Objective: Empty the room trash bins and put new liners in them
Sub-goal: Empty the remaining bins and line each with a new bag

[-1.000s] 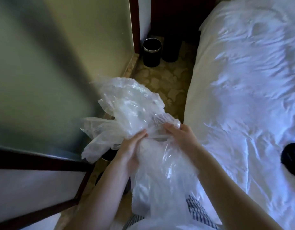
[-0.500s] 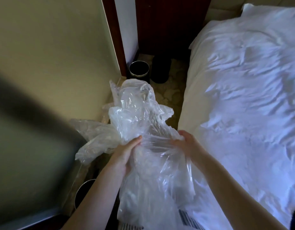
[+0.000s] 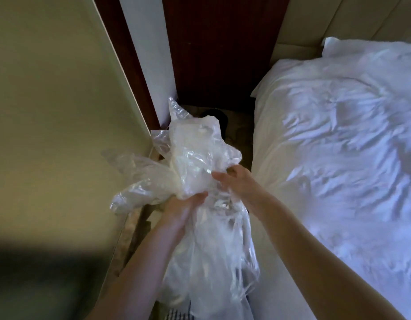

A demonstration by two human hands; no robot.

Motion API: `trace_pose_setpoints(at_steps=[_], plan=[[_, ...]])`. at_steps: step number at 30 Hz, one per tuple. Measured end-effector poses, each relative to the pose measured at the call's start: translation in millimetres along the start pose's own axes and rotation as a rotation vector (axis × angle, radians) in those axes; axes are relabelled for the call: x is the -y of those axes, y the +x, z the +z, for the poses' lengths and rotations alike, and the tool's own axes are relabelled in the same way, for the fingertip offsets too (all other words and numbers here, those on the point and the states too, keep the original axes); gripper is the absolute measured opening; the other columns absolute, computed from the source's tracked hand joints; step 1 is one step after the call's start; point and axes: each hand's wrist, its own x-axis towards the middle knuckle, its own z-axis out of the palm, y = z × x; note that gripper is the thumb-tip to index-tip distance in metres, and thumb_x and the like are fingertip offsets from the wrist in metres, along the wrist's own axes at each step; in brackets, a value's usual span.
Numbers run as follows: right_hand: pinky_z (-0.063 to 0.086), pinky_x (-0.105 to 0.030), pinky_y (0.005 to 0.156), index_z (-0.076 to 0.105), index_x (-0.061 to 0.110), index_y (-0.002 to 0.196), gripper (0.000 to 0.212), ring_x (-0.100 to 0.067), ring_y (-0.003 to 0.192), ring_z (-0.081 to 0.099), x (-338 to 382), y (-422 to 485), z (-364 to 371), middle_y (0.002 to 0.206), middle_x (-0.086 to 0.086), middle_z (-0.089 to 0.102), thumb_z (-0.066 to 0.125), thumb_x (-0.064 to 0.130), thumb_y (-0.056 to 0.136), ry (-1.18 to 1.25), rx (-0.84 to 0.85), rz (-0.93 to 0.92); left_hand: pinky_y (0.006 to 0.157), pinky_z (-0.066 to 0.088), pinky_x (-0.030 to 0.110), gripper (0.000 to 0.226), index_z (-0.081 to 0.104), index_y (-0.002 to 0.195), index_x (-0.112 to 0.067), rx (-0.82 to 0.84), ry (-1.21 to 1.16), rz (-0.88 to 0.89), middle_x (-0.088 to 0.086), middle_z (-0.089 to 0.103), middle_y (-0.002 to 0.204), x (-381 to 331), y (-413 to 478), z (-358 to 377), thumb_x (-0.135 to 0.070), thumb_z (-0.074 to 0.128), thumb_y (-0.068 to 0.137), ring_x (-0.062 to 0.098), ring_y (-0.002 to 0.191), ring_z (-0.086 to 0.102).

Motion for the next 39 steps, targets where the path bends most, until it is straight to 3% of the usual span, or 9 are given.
trace_pose_setpoints(at_steps=[5, 9, 15, 23, 25, 27, 33, 36, 39], plan=[[0.056, -0.029, 0.065, 0.061, 0.010, 0.103, 0.024, -0.015, 0.076, 0.068, 52.8, 80.7, -13.4, 0.090, -0.008, 0.067, 0.067, 0.026, 0.087, 0.189, -0.099, 0.104, 0.053, 0.054, 0.022, 0.016, 0.065, 0.091, -0.007, 0.209, -0.119, -0.121, 0.006, 0.072, 0.070, -81.9, 70.4, 2.8, -0.011, 0.069, 0.077, 0.016, 0.061, 0.069], [0.056, -0.030, 0.058, 0.063, 0.013, 0.088, 0.011, -0.017, 0.065, 0.068, 79.2, 125.5, -30.3, 0.073, -0.002, 0.069, 0.062, 0.024, 0.091, 0.281, -0.123, 0.203, 0.071, 0.048, 0.035, 0.054, 0.064, 0.097, -0.004, 0.266, -0.087, -0.220, 0.011, 0.069, 0.086, -119.1, 118.8, 5.0, -0.038, 0.075, 0.056, 0.026, 0.081, 0.066], [0.057, -0.030, 0.056, 0.062, 0.012, 0.103, 0.015, -0.017, 0.064, 0.066, 97.4, 190.4, -51.7, 0.084, -0.005, 0.065, 0.062, 0.020, 0.091, 0.272, -0.154, 0.293, 0.056, 0.052, 0.027, 0.017, 0.064, 0.086, -0.009, 0.282, -0.210, -0.185, 0.005, 0.069, 0.067, -154.8, 183.3, 20.6, -0.024, 0.064, 0.079, 0.018, 0.060, 0.067], [0.026, -0.015, 0.025, 0.058, 0.009, 0.072, 0.026, -0.003, 0.023, 0.035, 130.8, 307.0, -127.6, 0.031, 0.007, 0.041, 0.052, 0.016, 0.096, 0.307, -0.197, 0.320, 0.059, 0.056, 0.024, 0.015, 0.063, 0.092, -0.008, 0.125, -0.238, -0.078, 0.003, 0.071, 0.067, -198.2, 279.3, 68.1, -0.018, 0.058, 0.082, 0.016, 0.065, 0.070], [0.030, -0.014, 0.027, 0.058, 0.010, 0.073, 0.022, -0.002, 0.025, 0.041, 147.3, 341.2, -155.5, 0.033, 0.007, 0.047, 0.055, 0.016, 0.095, 0.272, -0.200, 0.317, 0.069, 0.057, 0.026, 0.016, 0.066, 0.093, -0.006, 0.046, -0.235, -0.087, 0.008, 0.070, 0.073, -208.2, 306.6, 86.7, -0.017, 0.057, 0.086, 0.023, 0.079, 0.071], [0.034, -0.015, 0.030, 0.058, 0.011, 0.074, 0.021, -0.003, 0.028, 0.046, 163.4, 375.2, -181.0, 0.036, 0.006, 0.051, 0.056, 0.017, 0.094, 0.227, -0.190, 0.297, 0.055, 0.055, 0.022, 0.011, 0.064, 0.088, -0.012, -0.037, -0.223, -0.120, 0.001, 0.069, 0.061, -219.8, 328.4, 107.2, -0.021, 0.058, 0.090, 0.014, 0.059, 0.069], [0.054, -0.025, 0.057, 0.064, 0.009, 0.088, 0.008, -0.013, 0.064, 0.068, 196.8, 460.0, -206.6, 0.075, -0.006, 0.069, 0.062, 0.016, 0.091, 0.145, 0.027, 0.268, 0.053, 0.040, 0.030, 0.039, 0.068, 0.071, -0.013, -0.218, -0.292, -0.160, 0.008, 0.055, 0.067, -248.1, 376.6, 148.1, -0.038, 0.084, 0.046, 0.020, 0.055, 0.051], [0.059, -0.027, 0.062, 0.063, 0.006, 0.092, 0.005, -0.015, 0.070, 0.069, 212.7, 491.3, -192.0, 0.078, -0.007, 0.070, 0.063, 0.010, 0.089, 0.250, 0.195, 0.327, 0.046, 0.051, 0.022, 0.011, 0.065, 0.088, -0.004, -0.160, -0.397, -0.117, 0.009, 0.066, 0.062, -262.4, 397.3, 161.7, -0.013, 0.065, 0.083, 0.019, 0.051, 0.064], [0.055, -0.031, 0.066, 0.063, 0.009, 0.100, 0.015, -0.019, 0.076, 0.066, 226.2, 526.3, -167.5, 0.085, -0.010, 0.068, 0.066, 0.015, 0.086, 0.200, 0.275, 0.359, 0.054, 0.055, 0.027, 0.052, 0.056, 0.122, 0.003, -0.111, -0.443, -0.001, 0.015, 0.066, 0.089, -275.5, 421.3, 165.9, -0.009, 0.070, 0.074, 0.023, 0.071, 0.066]])
